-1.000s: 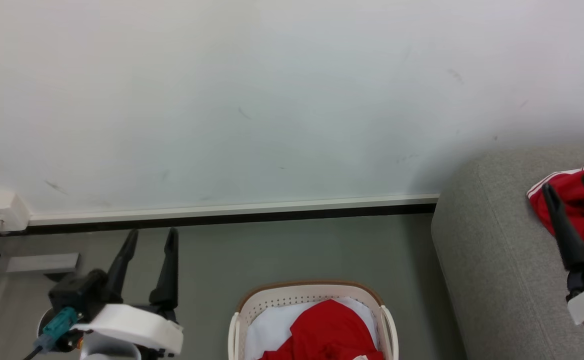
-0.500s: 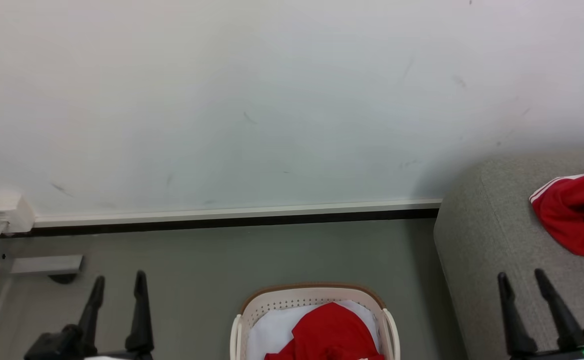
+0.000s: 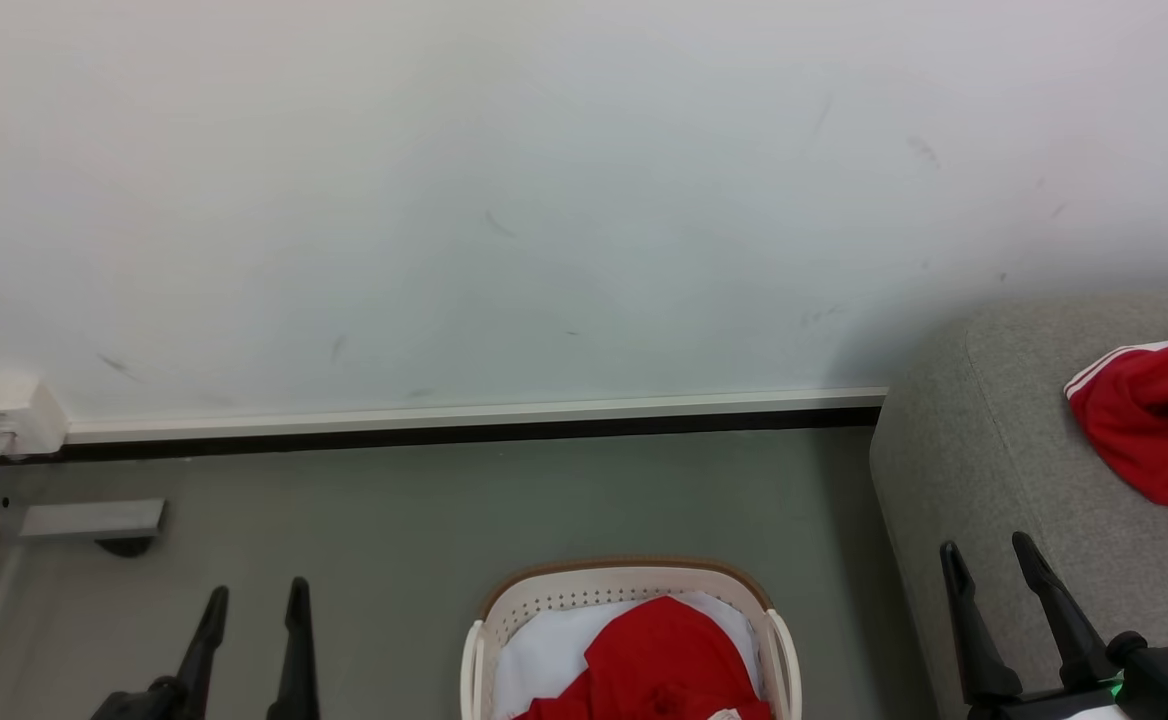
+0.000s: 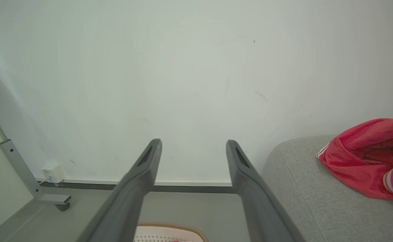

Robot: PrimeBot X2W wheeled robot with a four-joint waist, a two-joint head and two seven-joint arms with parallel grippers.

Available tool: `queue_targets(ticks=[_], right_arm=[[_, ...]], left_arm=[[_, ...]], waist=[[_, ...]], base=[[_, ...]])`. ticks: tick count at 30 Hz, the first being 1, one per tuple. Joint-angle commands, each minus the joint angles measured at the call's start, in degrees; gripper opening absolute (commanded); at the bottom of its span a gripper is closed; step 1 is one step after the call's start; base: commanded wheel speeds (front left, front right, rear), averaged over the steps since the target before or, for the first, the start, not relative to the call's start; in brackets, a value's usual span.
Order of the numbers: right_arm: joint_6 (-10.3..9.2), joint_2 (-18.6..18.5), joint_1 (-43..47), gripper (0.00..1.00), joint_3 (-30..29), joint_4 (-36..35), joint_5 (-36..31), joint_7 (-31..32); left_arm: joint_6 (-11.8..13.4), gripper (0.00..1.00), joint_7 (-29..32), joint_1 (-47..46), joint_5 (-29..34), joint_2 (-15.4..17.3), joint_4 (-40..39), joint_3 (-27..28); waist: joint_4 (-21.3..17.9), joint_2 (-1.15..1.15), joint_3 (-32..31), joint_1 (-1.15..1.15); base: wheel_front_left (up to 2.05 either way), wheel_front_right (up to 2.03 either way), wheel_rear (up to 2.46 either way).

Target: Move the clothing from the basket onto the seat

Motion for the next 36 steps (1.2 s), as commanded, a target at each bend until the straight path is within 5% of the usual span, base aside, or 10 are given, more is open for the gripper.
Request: queue_targets(ticks=[1, 24, 36], right_arm=[[-0.13, 0.1, -0.4, 1.00, -0.1, 0.0, -0.4, -0.2], [-0.13, 0.5, -1.7, 1.00, -0.3, -0.1, -0.5, -0.2], [-0.13, -0.2, -7.3, 1.00, -1.6, -2.3, -0.5, -0.2]], left_arm=[[-0.6, 1.00, 0.0, -0.3, 1.1, -0.4, 0.7, 0.9], [-2.9, 1.00, 0.0, -2.6, 1.5, -1.4, 1.9, 2.9], [-3.7, 1.00, 0.0, -9.8, 1.4, -1.4, 3.0, -0.7]], waist=[[0.1, 0.00, 0.0, 0.00], [-0.8, 0.00, 0.9, 0.00], [-4.9, 0.00, 9.0, 0.00]], base=[[0.00, 0.00, 0.00], [0.00, 0.00, 0.00], [0.00, 0.00, 0.00]])
